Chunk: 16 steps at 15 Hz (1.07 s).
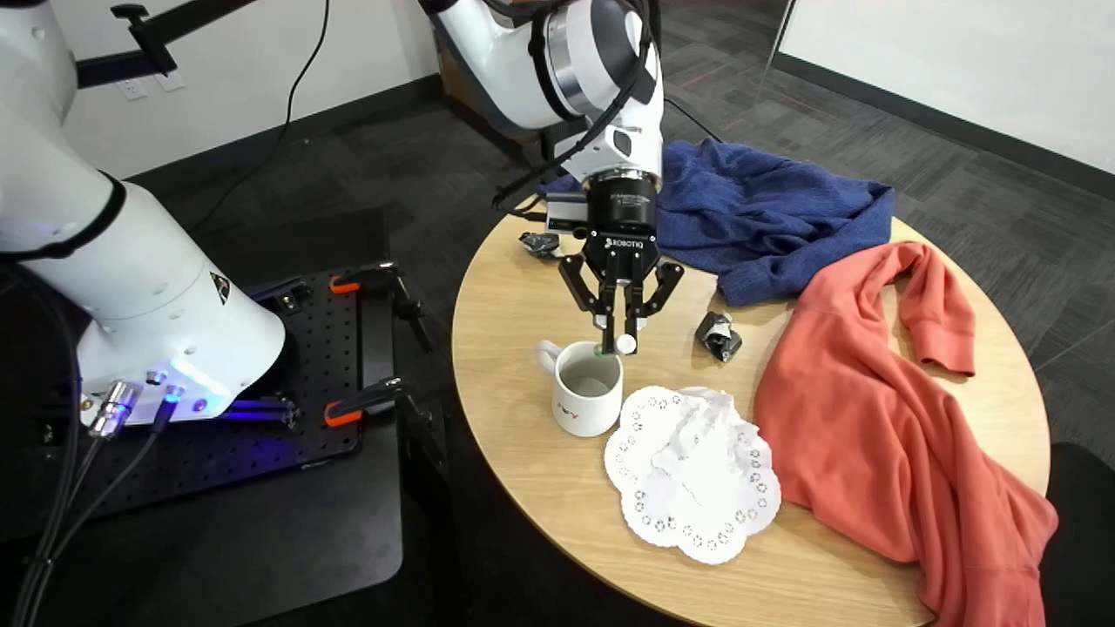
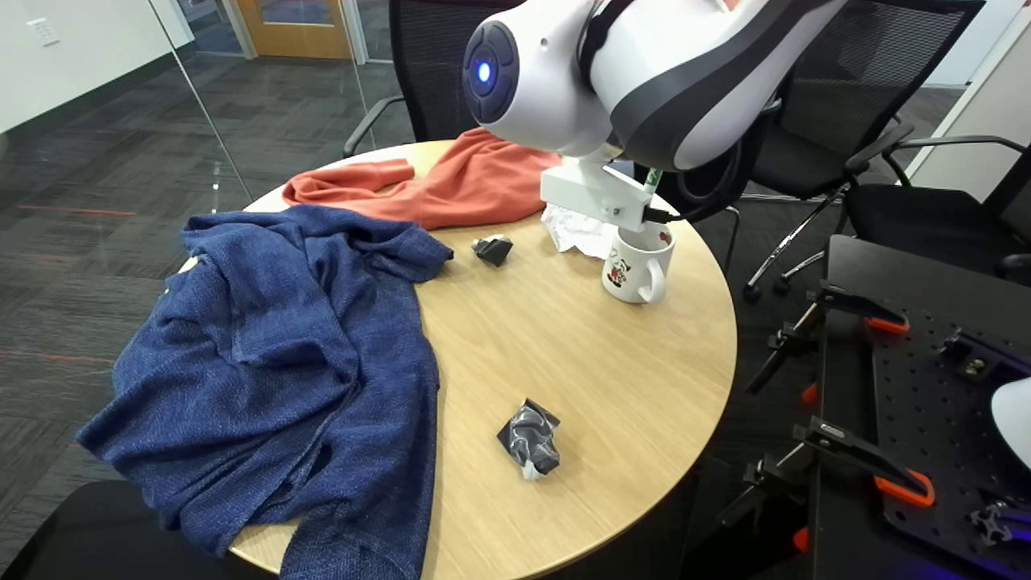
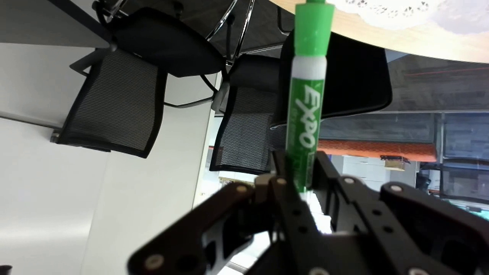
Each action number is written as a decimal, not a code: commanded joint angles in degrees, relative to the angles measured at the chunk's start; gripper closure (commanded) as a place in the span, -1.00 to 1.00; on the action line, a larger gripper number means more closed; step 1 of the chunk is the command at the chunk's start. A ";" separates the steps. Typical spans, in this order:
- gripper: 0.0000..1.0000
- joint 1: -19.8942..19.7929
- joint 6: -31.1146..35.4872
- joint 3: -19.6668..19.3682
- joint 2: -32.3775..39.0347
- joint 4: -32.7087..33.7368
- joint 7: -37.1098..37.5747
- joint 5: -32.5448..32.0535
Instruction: Put the green marker inside the white mug
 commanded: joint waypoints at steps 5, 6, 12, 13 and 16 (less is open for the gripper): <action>0.90 -0.87 0.22 2.10 2.42 0.22 1.79 -1.30; 0.90 -0.81 0.28 2.21 2.73 0.28 1.83 -1.35; 0.90 -0.35 0.58 3.01 4.84 0.81 3.78 -2.85; 0.90 -0.31 0.60 3.13 5.15 0.87 4.38 -3.14; 0.90 -0.36 0.67 3.60 6.27 1.21 5.08 -3.59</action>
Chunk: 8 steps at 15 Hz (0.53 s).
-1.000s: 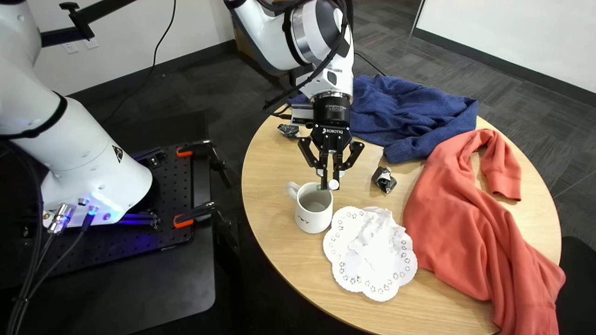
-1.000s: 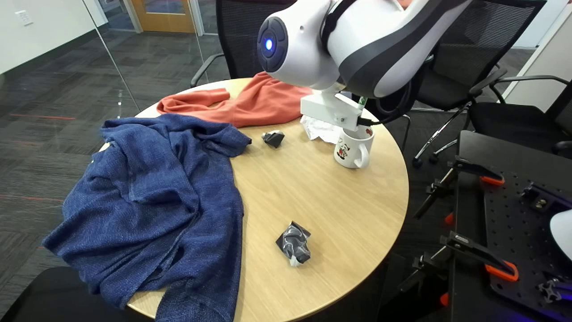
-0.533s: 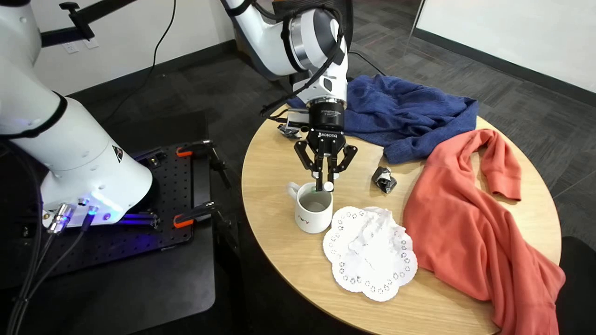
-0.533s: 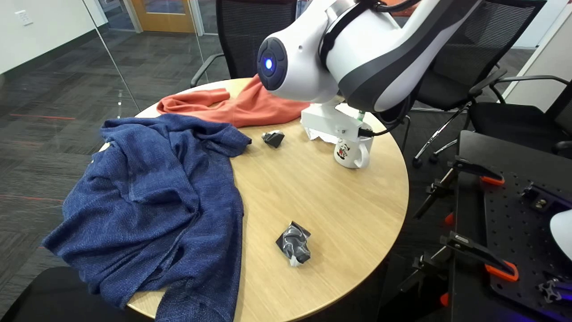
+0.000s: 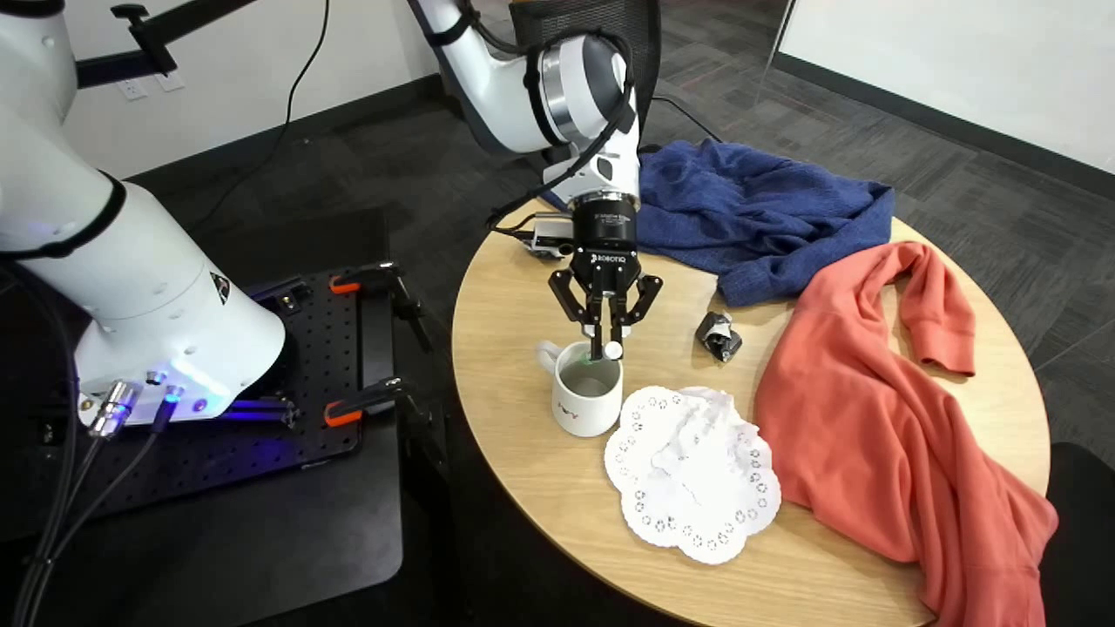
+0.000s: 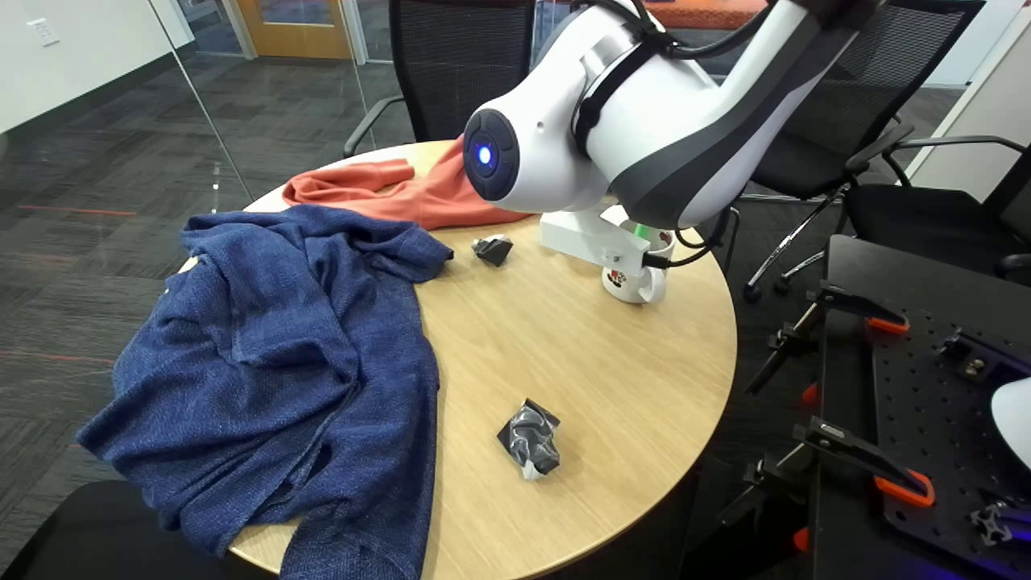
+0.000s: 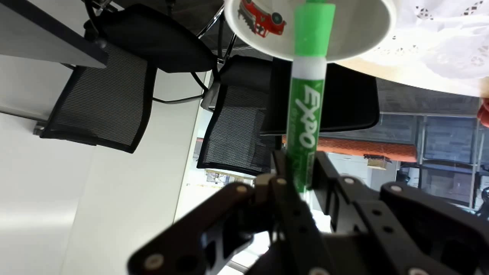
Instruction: Put the green marker inside the white mug
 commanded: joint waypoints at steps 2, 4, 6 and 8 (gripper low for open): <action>0.90 -0.42 0.48 1.04 1.73 0.89 1.80 -1.40; 0.90 -0.36 0.50 1.26 2.41 1.19 1.70 -1.47; 0.90 -0.24 0.45 1.56 3.04 1.48 1.53 -1.42; 0.90 -0.05 0.26 1.82 3.72 1.86 1.38 -1.23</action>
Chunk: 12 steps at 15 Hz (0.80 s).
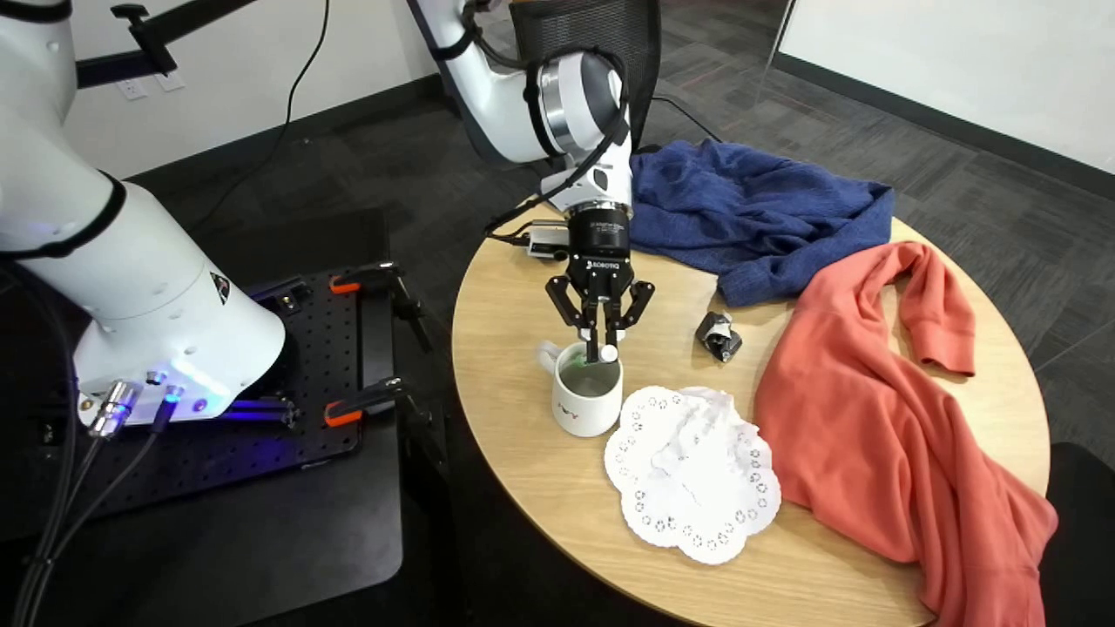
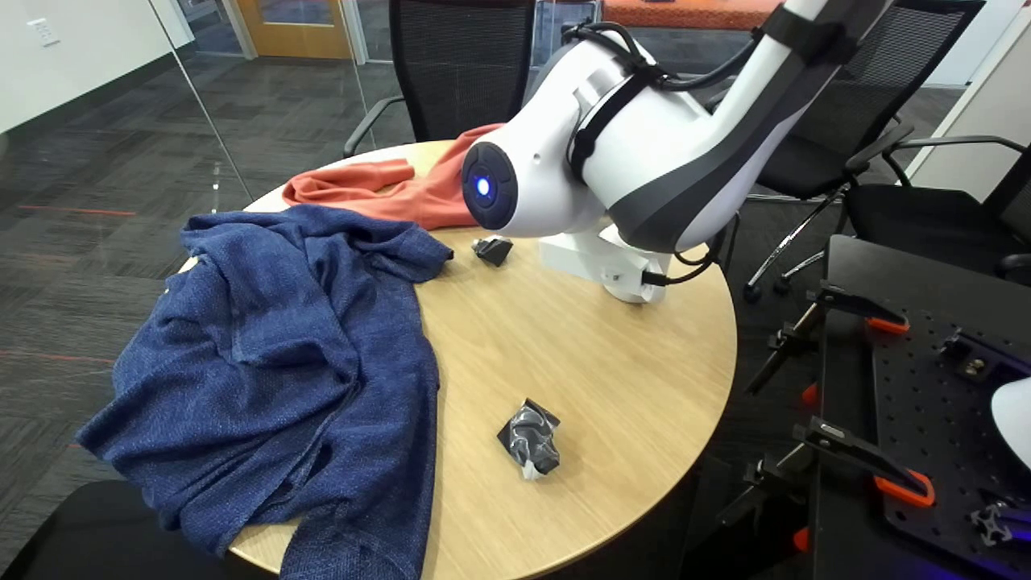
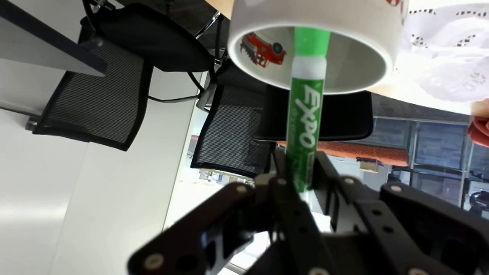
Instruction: Put the green marker inside the white mug
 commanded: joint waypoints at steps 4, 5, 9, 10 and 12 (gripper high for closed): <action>0.90 0.07 0.01 1.41 2.37 1.62 0.92 -0.27; 0.90 0.10 -0.07 1.54 2.69 1.76 0.75 -0.22; -0.06 -0.16 0.14 1.55 2.91 1.61 0.79 0.02; -0.20 -0.31 0.23 1.45 2.53 1.35 0.82 0.04; -0.50 -0.57 0.28 1.22 1.37 0.75 0.90 -0.05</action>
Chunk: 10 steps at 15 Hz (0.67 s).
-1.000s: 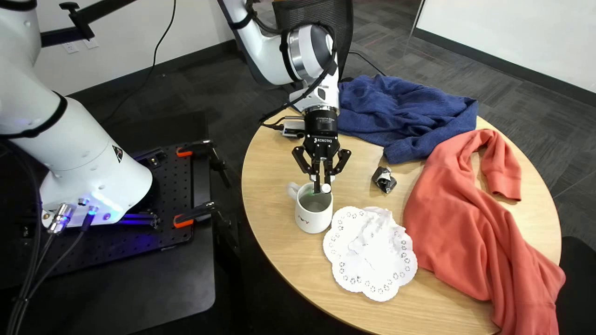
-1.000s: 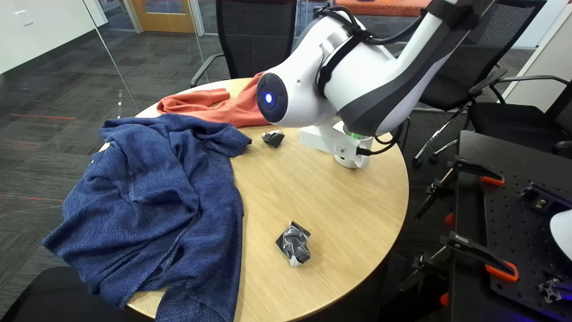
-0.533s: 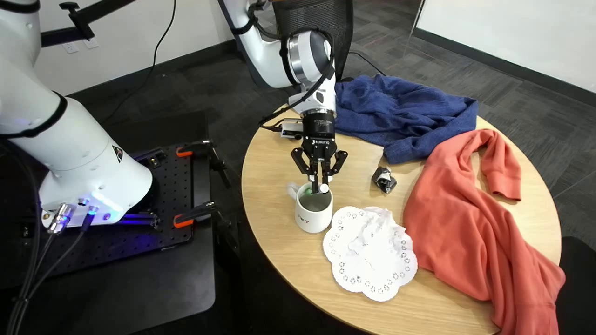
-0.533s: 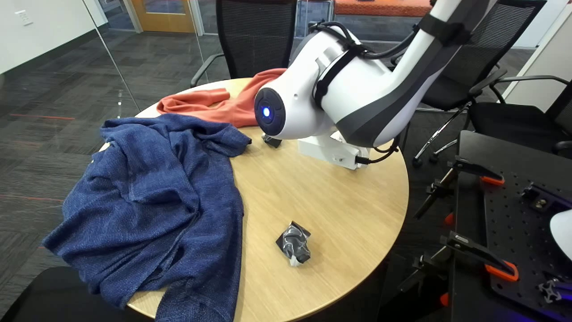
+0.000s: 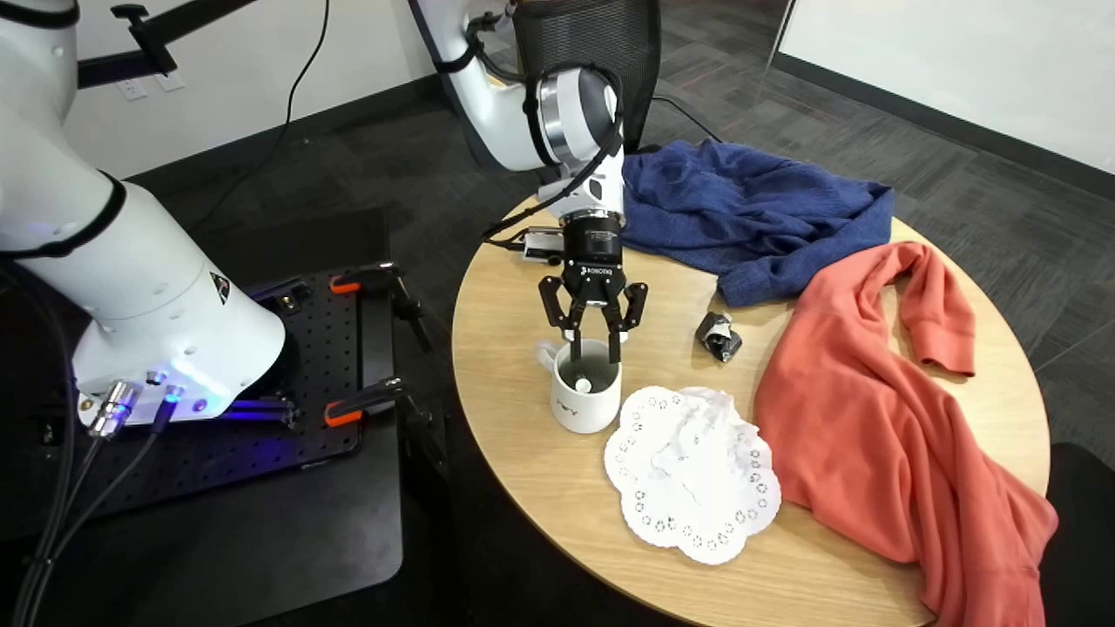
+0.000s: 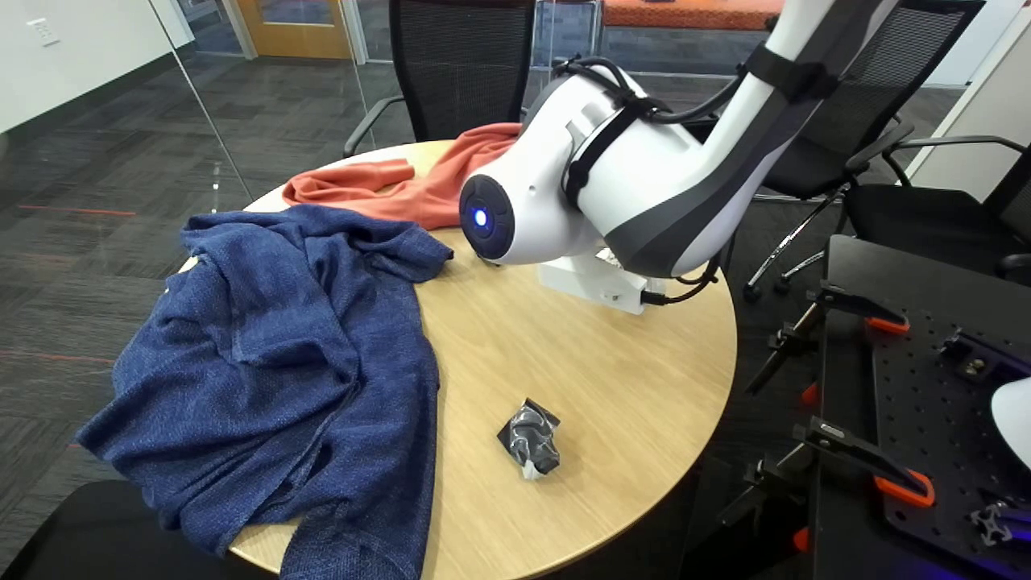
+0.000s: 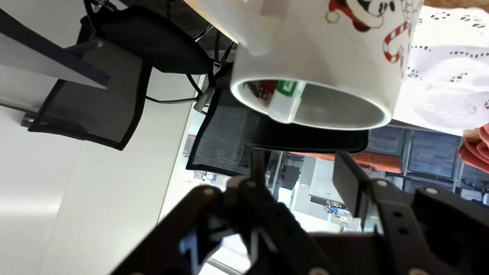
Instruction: Put the green marker inside the white mug
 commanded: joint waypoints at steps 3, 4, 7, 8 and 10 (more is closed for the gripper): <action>-0.94 -1.00 0.20 -0.64 -4.04 -1.65 0.84 -0.33; -1.00 -1.11 0.22 -0.89 -4.93 -2.02 0.95 -0.47; -1.00 -1.89 0.38 -1.59 -7.98 -3.10 0.87 -0.92; -1.00 -2.14 0.48 -1.73 -8.89 -3.37 0.75 -1.04; -1.00 -2.68 0.70 -1.93 -10.48 -3.88 0.53 -1.34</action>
